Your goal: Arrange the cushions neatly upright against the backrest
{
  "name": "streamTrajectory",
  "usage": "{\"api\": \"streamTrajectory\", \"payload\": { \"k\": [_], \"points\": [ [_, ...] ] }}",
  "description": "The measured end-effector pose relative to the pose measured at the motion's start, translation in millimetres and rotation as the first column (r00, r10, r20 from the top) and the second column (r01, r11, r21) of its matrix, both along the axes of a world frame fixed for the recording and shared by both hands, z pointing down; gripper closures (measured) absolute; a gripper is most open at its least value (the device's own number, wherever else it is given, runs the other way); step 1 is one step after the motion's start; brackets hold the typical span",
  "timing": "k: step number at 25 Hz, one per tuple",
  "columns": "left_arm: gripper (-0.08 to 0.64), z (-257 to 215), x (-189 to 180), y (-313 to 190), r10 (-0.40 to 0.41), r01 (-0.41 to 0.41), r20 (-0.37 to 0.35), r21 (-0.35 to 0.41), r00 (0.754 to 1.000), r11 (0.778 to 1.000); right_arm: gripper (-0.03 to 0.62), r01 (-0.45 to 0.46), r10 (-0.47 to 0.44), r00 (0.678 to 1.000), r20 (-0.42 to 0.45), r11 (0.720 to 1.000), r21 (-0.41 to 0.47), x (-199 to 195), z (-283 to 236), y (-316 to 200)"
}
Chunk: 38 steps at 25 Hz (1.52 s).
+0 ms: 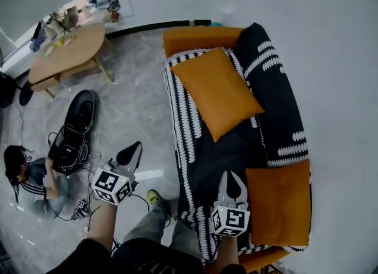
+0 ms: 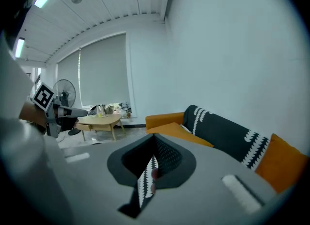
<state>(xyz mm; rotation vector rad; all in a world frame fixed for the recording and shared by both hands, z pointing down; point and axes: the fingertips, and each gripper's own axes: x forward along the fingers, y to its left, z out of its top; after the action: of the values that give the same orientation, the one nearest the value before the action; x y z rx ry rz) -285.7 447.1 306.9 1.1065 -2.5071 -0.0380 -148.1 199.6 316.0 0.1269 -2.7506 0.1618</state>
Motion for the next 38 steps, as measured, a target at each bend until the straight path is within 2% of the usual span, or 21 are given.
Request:
{"api": "streamTrajectory", "payload": {
  "k": [3,9,18,24,29,34,38],
  "points": [
    [0.563,-20.3,-14.1,60.9,-0.091,0.091,0.006,0.037,0.996,0.995,0.578,0.073,-0.073,0.997,0.014,0.997,0.013,-36.0,-20.3,52.2],
    [0.563,-43.3,-27.7,162.8,-0.202,0.201,0.012,0.074,0.979,0.977,0.578,0.173,-0.175,0.983,0.062,0.984,0.040,-91.9,-56.2,144.8],
    [0.563,-80.7,-29.2,263.9,-0.335,0.327,0.034,0.148,0.941,0.933,0.578,0.274,-0.283,0.953,0.109,0.958,0.084,-137.9,-100.2,235.9],
    [0.563,-94.9,-39.3,282.5,-0.342,0.329,0.048,0.171,0.939,0.929,0.578,0.304,-0.317,0.936,0.150,0.947,0.104,-168.6,-123.1,260.1],
    [0.563,-98.6,-69.5,278.5,-0.337,0.320,0.064,0.186,0.939,0.929,0.578,0.311,-0.328,0.928,0.175,0.943,0.119,-200.3,-127.2,262.1],
    [0.563,-88.1,-119.9,263.3,-0.326,0.309,0.071,0.182,0.943,0.933,0.578,0.291,-0.305,0.933,0.192,0.952,0.098,-248.7,-114.4,243.6],
    [0.563,-86.0,-184.8,238.5,-0.305,0.292,0.068,0.150,0.950,0.945,0.578,0.274,-0.283,0.941,0.183,0.959,0.077,-310.9,-104.9,215.2]
  ]
}}
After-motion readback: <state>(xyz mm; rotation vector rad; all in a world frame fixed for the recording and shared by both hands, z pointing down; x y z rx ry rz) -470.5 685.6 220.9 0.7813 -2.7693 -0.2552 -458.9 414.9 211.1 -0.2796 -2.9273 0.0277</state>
